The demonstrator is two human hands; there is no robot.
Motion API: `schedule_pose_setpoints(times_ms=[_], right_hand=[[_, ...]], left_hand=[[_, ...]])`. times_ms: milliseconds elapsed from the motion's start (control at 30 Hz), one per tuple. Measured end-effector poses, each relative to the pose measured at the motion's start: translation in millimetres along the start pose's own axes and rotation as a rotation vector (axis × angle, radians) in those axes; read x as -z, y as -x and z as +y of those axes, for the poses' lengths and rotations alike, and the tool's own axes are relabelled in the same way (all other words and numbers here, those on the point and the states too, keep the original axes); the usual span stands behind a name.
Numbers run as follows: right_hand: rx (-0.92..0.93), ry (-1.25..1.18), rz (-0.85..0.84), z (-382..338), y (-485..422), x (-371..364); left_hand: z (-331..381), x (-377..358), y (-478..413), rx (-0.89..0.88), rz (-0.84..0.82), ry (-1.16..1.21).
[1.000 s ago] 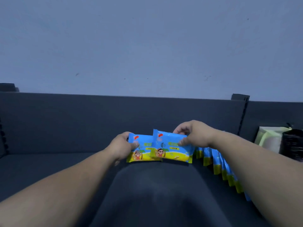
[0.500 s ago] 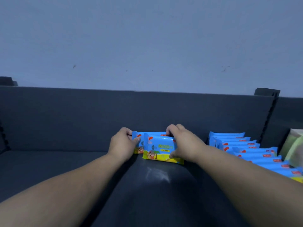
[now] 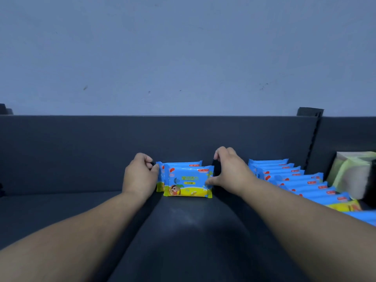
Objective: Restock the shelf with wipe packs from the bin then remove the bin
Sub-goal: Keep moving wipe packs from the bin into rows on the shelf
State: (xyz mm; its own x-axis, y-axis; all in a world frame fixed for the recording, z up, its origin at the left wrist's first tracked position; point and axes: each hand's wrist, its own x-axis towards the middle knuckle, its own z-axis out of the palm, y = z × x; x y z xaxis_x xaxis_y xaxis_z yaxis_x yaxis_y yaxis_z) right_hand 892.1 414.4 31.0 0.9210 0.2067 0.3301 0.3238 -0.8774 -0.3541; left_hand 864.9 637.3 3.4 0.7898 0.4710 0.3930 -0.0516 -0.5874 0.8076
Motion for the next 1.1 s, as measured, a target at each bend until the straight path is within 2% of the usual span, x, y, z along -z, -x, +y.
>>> schedule_pose_setpoints(times_ms=[100, 233, 467, 867, 1100], right_hand=[[-0.039, 0.094, 0.038, 3, 26, 16], [-0.088, 0.196, 0.089, 4, 73, 40], [-0.313, 0.354, 0.177, 17, 186, 78], [-0.730, 0.491, 0.194, 89, 385, 145], [-0.862, 0.513, 0.156, 167, 506, 181]], left_hand=[[19, 4, 12, -0.202, -0.032, -0.103], [48, -2, 45, -0.441, -0.216, -0.199], [94, -27, 131, -0.788, -0.403, -0.334], [183, -73, 318, -1.072, -0.553, -0.367], [236, -127, 454, -1.137, -0.650, -0.365]])
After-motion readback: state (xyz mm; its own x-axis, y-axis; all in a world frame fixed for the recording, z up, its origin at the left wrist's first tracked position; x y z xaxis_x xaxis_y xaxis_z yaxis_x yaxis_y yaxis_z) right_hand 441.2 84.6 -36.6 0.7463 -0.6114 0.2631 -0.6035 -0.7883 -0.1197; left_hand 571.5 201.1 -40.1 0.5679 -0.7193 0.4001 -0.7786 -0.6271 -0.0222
